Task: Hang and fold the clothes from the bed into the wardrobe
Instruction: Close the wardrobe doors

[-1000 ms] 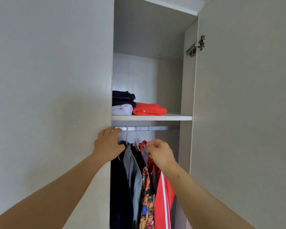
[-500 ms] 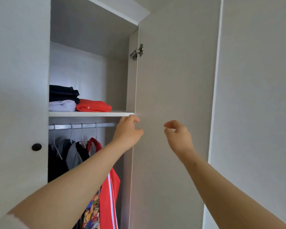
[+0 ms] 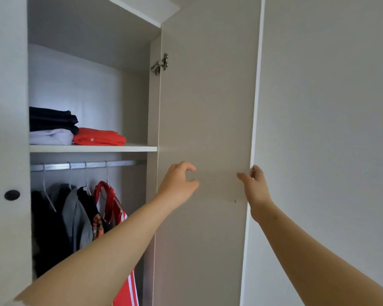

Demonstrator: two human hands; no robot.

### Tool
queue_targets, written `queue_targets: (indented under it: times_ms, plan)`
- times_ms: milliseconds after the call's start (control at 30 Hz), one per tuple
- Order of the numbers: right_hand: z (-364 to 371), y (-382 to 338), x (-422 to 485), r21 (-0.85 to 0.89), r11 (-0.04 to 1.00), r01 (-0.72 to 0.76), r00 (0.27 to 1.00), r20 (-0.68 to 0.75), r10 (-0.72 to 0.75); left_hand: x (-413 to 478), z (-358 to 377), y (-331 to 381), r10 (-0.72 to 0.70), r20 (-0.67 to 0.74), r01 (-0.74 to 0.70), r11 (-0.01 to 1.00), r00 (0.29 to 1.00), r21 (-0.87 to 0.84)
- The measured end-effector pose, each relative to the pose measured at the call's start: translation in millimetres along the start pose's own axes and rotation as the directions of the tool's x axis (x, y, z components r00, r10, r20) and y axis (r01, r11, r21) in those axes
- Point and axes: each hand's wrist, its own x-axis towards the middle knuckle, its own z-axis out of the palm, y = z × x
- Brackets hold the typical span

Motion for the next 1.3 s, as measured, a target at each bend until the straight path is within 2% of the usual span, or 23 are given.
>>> queue_targets:
  times_ms: [100,200,267,367,500,733,867,1033,1167,1300]
  plan:
    - [5,3,1,0.025,0.999,0.045,0.997,-0.071,-0.043,-7,-9,-5,-0.035,-0.023,0.036,0.999,0.999,0.027]
    - [11,-2,-7,0.122,0.992,0.001,0.989,-0.146,0.017,-10,-24,-7,-0.019,-0.064,0.023,0.998,0.998,0.064]
    - [16,-5,-16,0.184,0.983,0.009,0.991,-0.132,0.015,-12,-36,-7,0.012,-0.093,-0.005,0.996,0.996,0.084]
    - [27,-9,-32,0.252,0.967,0.031,0.999,-0.037,-0.023,-17,-57,-10,0.044,-0.142,-0.032,0.996,0.989,0.082]
    - [51,-12,-53,0.244,0.967,0.077,0.979,0.164,-0.119,-30,-85,-19,0.067,-0.187,-0.047,0.993,0.980,0.113]
    - [117,4,-79,0.160,0.987,-0.004,0.890,0.452,-0.070,-54,-141,-52,0.029,-0.260,0.033,0.972,0.965,0.233]
    - [155,13,-92,0.103,0.992,-0.075,0.846,0.533,0.008,-68,-175,-73,-0.004,-0.286,0.098,0.945,0.958,0.314]
    - [201,18,-110,0.028,0.999,-0.038,0.744,0.668,0.010,-87,-213,-101,-0.040,-0.346,0.182,0.904,0.937,0.387]
    - [239,18,-116,0.006,1.000,0.018,0.727,0.687,-0.017,-95,-236,-124,-0.074,-0.373,0.231,0.888,0.925,0.398]
    - [277,16,-113,-0.042,0.997,0.067,0.714,0.700,-0.019,-95,-258,-144,-0.068,-0.342,0.245,0.827,0.937,0.506]
